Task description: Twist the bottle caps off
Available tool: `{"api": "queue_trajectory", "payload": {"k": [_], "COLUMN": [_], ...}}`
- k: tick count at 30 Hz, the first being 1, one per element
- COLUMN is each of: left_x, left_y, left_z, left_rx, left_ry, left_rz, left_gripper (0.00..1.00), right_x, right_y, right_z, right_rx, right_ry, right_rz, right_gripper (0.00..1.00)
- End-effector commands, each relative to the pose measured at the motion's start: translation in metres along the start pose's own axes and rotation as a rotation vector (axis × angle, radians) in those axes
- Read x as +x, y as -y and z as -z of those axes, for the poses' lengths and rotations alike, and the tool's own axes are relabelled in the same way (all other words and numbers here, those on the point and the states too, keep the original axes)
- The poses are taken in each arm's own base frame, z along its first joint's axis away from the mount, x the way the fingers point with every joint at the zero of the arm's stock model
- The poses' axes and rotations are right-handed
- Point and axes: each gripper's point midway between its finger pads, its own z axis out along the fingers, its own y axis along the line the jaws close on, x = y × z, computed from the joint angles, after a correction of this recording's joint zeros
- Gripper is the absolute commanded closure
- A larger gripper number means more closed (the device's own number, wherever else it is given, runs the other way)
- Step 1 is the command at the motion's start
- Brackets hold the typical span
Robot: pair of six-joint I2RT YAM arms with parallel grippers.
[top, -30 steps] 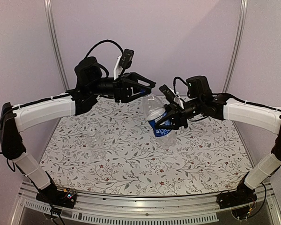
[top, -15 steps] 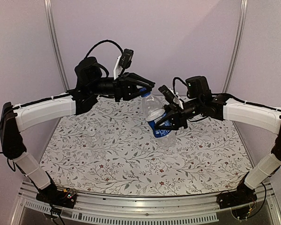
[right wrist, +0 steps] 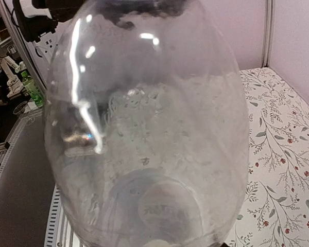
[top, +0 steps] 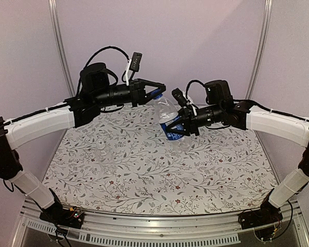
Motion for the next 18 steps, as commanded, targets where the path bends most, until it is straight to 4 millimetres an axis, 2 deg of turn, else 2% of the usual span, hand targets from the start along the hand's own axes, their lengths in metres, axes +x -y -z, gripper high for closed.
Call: {"api": "queue_trajectory", "payload": {"k": [1,5,8,10,12,16,18], "left_x": [0.007,0.005,0.004,0.001,-0.003,-0.021,-0.028], "left_y": [-0.045,-0.053,-0.056,-0.055,-0.052,-0.029,-0.016], "left_z": [0.012,0.018,0.023,0.024,0.026,0.028,0.031], "left_rx": [-0.403,-0.548,-0.575,-0.573,-0.561,-0.431,-0.349], "left_ry": [0.037,0.065,0.087,0.093,0.102,0.154,0.162], "left_rz": [0.117,0.115,0.123,0.117,0.103,0.014,-0.038], "left_gripper": [1.0,0.97,0.96,0.93,0.85,0.67,0.52], "right_x": [-0.007,-0.003,0.0,0.001,0.002,0.002,0.002], "right_y": [0.044,0.052,0.051,0.049,0.045,0.025,0.013], "right_z": [0.011,0.01,0.008,0.008,0.008,0.005,0.003], "right_rx": [0.271,0.303,0.294,0.283,0.264,0.152,0.076], "right_ry": [-0.02,-0.041,-0.048,-0.05,-0.052,-0.042,-0.036], "right_rz": [-0.012,-0.007,-0.004,-0.001,0.005,0.023,0.033], "right_gripper": [0.7,0.7,0.7,0.7,0.7,0.7,0.7]}}
